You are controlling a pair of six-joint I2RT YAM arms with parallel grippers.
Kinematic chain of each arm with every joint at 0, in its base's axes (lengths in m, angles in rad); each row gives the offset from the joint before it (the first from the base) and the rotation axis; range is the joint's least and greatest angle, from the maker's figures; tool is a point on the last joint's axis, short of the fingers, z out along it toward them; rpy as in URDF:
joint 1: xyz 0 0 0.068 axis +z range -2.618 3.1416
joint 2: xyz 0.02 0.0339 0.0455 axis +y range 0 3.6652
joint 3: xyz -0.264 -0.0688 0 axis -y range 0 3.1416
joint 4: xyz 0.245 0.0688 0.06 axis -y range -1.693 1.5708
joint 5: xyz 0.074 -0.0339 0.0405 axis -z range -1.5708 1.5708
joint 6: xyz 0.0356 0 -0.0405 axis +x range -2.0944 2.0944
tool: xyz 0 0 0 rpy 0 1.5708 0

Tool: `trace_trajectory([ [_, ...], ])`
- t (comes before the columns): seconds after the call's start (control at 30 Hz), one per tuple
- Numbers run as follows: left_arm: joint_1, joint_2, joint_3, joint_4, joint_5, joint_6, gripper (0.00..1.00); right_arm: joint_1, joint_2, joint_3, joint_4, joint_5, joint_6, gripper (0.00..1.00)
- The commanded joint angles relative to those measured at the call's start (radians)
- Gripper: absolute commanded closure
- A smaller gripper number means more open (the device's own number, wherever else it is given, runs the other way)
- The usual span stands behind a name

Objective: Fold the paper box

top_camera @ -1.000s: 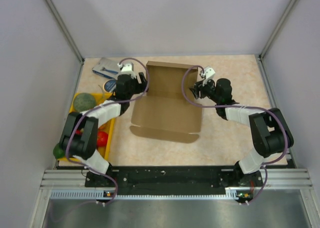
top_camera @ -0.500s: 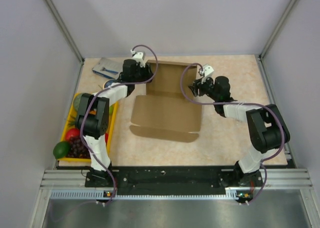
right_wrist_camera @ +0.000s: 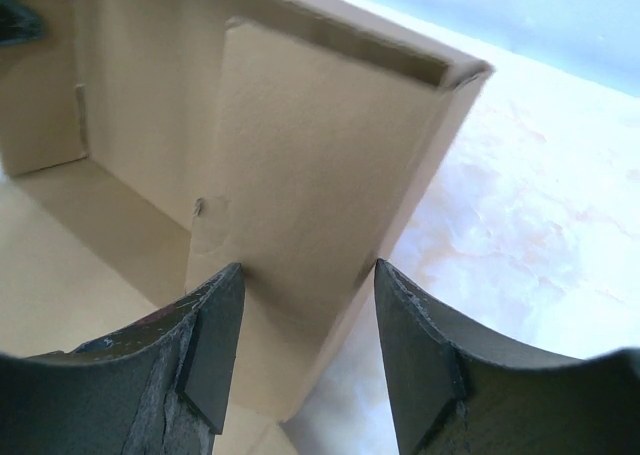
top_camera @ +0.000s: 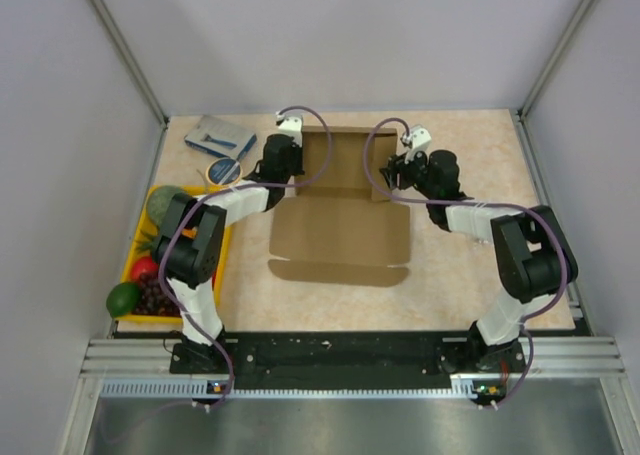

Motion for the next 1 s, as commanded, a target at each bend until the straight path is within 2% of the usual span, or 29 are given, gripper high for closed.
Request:
trace_trajectory([
  [0.0,-0.04,-0.146,-0.157,0.16,-0.039,0.042,1.0,0.008,-0.044,0.026,-0.015,0.1,0.041,0.45],
  [0.13,-0.046,-0.237,-0.264,0.163,0.011,-0.01,1.0,0.011,-0.088,-0.006,-0.016,0.119,0.074,0.45],
  [0.3,-0.049,-0.347,-0.384,0.184,0.064,-0.108,1.0,0.032,-0.081,-0.006,-0.024,0.024,0.054,0.44],
  [0.47,-0.066,-0.452,-0.479,0.209,0.051,-0.156,1.0,0.15,-0.117,-0.044,-0.118,0.16,-0.051,0.44],
  [0.53,-0.097,-0.496,-0.502,0.209,0.009,-0.157,1.0,0.184,-0.156,-0.075,-0.108,0.256,-0.029,0.47],
  [0.57,-0.112,-0.511,-0.51,0.212,-0.016,-0.15,1.0,0.188,-0.166,-0.099,-0.108,0.28,-0.012,0.53],
  [0.67,-0.171,-0.564,-0.534,0.209,-0.126,-0.137,1.0,0.213,-0.208,-0.133,-0.151,0.367,0.034,0.59],
  [0.77,-0.209,-0.593,-0.551,0.207,-0.188,-0.133,1.0,0.253,-0.252,-0.175,-0.162,0.438,0.039,0.55],
  [0.97,-0.237,-0.63,-0.586,0.198,-0.269,-0.128,1.0,0.278,-0.327,-0.19,-0.286,0.528,0.106,0.55],
])
